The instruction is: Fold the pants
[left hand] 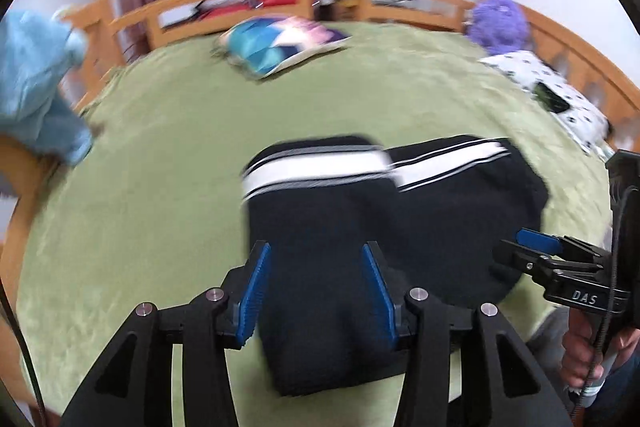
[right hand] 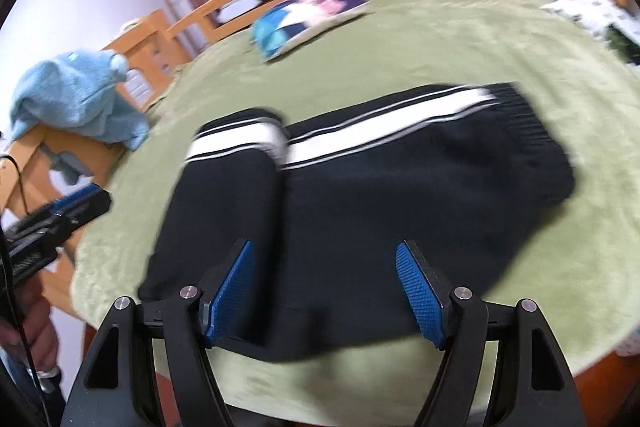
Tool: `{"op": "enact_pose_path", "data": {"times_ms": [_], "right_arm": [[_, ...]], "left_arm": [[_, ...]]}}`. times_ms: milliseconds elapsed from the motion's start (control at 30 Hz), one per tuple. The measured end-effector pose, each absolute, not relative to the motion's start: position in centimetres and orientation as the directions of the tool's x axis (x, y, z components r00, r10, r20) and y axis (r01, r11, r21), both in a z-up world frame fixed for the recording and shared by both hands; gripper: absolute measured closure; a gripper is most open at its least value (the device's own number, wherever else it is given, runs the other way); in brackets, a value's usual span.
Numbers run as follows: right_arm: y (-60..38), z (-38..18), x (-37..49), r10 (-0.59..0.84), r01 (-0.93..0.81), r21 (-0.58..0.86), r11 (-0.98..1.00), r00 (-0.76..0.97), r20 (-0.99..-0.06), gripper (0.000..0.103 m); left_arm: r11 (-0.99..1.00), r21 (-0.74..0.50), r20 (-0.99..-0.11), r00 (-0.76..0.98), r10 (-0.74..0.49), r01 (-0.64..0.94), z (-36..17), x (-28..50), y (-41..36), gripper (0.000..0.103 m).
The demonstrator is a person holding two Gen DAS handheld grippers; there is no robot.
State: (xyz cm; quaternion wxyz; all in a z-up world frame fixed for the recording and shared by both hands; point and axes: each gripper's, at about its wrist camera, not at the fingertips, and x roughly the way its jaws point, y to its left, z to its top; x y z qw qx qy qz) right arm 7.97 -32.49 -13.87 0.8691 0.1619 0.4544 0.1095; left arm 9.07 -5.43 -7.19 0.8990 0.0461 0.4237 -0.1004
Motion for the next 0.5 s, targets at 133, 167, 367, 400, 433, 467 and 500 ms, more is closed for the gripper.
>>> {"op": "enact_pose_path", "data": {"times_ms": [133,167,367,400,433,467,500], "right_arm": [[-28.9,-16.4,10.8,0.415,-0.073,0.445,0.892,0.52,-0.747,0.03],[-27.9,-17.6,12.1,0.403,-0.063,0.434,0.899,0.509,-0.761,0.03],[-25.1,-19.3,15.6,0.489,-0.11,0.495,0.862,0.436,-0.756,0.092],[-24.9,-18.1,15.3,0.489,-0.159,0.474,0.866,0.466,-0.738,0.093],[-24.9,-16.8,15.1,0.491,-0.197,0.457,0.867,0.488,-0.721,0.093],[-25.0,-15.9,14.9,0.492,-0.215,0.449,0.867,0.501,-0.712,0.093],[-25.4,-14.4,14.7,0.488,-0.231,0.435,0.87,0.524,-0.698,0.093]], "left_arm": [[0.986,-0.04,-0.803,0.583,-0.127,0.161,-9.1,9.9,-1.8,0.058],[0.988,-0.045,-0.811,0.572,-0.122,0.147,-9.6,10.1,-1.1,0.058],[0.993,-0.073,-0.843,0.526,-0.11,0.09,-11.7,11.0,1.9,0.058],[0.994,-0.074,-0.846,0.522,-0.107,0.084,-11.9,11.1,2.1,0.058],[0.994,-0.075,-0.849,0.518,-0.104,0.077,-12.2,11.3,2.1,0.058],[0.994,-0.076,-0.852,0.514,-0.104,0.075,-12.4,11.5,2.0,0.058],[0.994,-0.079,-0.855,0.508,-0.106,0.074,-12.6,11.8,1.8,0.058]]}}
